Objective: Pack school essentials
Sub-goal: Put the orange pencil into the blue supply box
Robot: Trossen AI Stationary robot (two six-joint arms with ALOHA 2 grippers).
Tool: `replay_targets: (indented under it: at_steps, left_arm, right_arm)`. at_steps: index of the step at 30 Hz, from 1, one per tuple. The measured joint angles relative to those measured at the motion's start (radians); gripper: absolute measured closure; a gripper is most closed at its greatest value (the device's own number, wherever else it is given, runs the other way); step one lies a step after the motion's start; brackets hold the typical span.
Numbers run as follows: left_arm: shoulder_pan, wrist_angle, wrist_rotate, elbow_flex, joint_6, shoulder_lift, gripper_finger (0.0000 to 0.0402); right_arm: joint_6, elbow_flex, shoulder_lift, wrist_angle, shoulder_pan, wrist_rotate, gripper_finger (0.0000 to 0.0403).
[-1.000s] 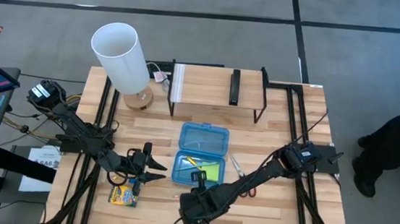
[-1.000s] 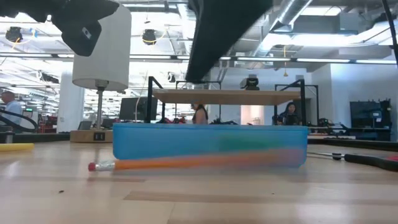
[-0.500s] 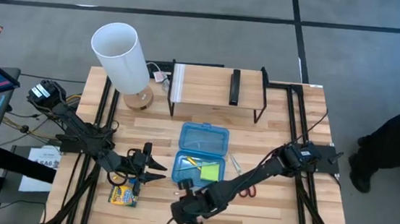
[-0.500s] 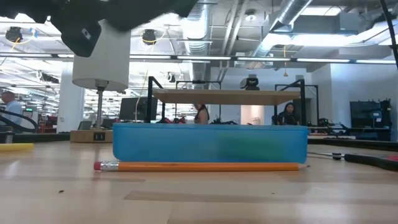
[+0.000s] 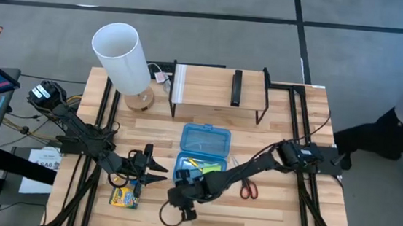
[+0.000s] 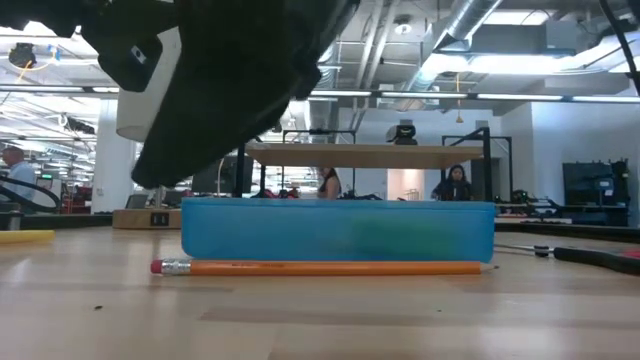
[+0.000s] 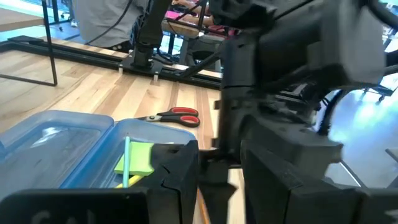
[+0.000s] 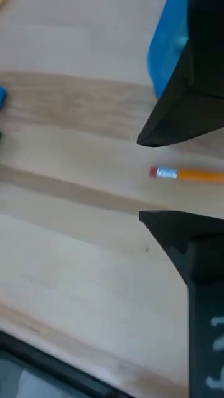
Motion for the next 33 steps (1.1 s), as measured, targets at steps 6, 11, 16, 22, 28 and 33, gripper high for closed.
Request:
replay_targets:
  at_steps: [6,11,16,22,28,33]
  left_arm:
    - [0.0,0.0,0.0,0.0,0.001,0.0,0.0294]
    - [0.0,0.0,-0.001,0.0,0.001,0.0,0.0294]
    - [0.0,-0.001,0.0,0.0,0.001,0.0,0.0294]
    - [0.0,-0.012,-0.001,-0.001,-0.001,0.0,0.0294]
    - [0.0,-0.015,-0.002,-0.001,-0.007,0.0,0.0294]
    - [0.0,-0.016,-0.002,-0.001,-0.008,0.0,0.0294]
  right_arm:
    - [0.0,0.0,0.0,0.006,-0.009,-0.006,0.0227]
    - [0.0,-0.002,0.044,0.02,-0.008,-0.024,0.023]
    - [0.022,0.007,0.093,0.013,-0.009,-0.04,0.0226]
    - [0.045,0.011,0.113,0.002,-0.018,-0.037,0.0244]
    - [0.053,0.009,0.113,0.005,-0.019,-0.036,0.0271]
    - [0.053,0.008,0.115,-0.016,-0.019,-0.036,0.0312]
